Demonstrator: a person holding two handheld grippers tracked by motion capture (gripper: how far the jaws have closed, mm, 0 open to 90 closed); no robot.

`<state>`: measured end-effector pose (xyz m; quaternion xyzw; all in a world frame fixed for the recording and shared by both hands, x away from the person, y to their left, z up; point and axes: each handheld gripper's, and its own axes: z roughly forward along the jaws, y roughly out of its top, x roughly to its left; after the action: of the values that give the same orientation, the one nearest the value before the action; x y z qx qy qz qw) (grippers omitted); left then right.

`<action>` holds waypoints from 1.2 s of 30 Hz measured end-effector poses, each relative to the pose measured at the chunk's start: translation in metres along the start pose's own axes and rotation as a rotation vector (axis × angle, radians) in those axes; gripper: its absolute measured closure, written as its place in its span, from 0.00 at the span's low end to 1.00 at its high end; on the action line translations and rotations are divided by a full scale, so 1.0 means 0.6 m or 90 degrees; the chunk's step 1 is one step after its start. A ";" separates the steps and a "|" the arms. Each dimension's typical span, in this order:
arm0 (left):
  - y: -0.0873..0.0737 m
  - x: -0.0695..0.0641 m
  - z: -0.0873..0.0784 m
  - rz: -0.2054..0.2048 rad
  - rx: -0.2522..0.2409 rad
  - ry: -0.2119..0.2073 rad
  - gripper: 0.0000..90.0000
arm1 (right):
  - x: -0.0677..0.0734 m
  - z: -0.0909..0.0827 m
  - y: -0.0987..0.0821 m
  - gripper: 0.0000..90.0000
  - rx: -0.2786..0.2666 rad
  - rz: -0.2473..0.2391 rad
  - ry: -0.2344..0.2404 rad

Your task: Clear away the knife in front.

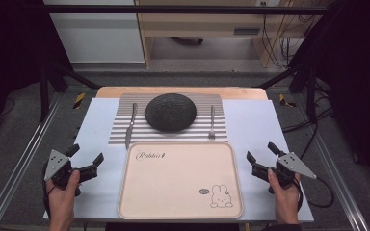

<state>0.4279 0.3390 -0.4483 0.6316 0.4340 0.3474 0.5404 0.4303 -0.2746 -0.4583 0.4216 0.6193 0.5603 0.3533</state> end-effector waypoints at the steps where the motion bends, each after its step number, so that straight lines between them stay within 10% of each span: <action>1: 0.001 0.000 -0.001 -0.001 -0.004 0.004 0.02 | 0.001 0.000 0.001 0.13 -0.001 0.002 0.003; 19: -0.003 -0.018 0.020 -0.019 0.035 -0.009 0.04 | 0.016 0.015 -0.001 0.07 0.065 -0.008 0.017; 36: 0.044 -0.018 0.186 -0.031 0.164 0.042 0.11 | 0.036 0.015 -0.004 0.08 0.087 -0.014 0.023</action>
<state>0.5294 0.2855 -0.4415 0.6736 0.5074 0.2961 0.4484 0.4298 -0.2509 -0.4611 0.4277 0.6668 0.5204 0.3189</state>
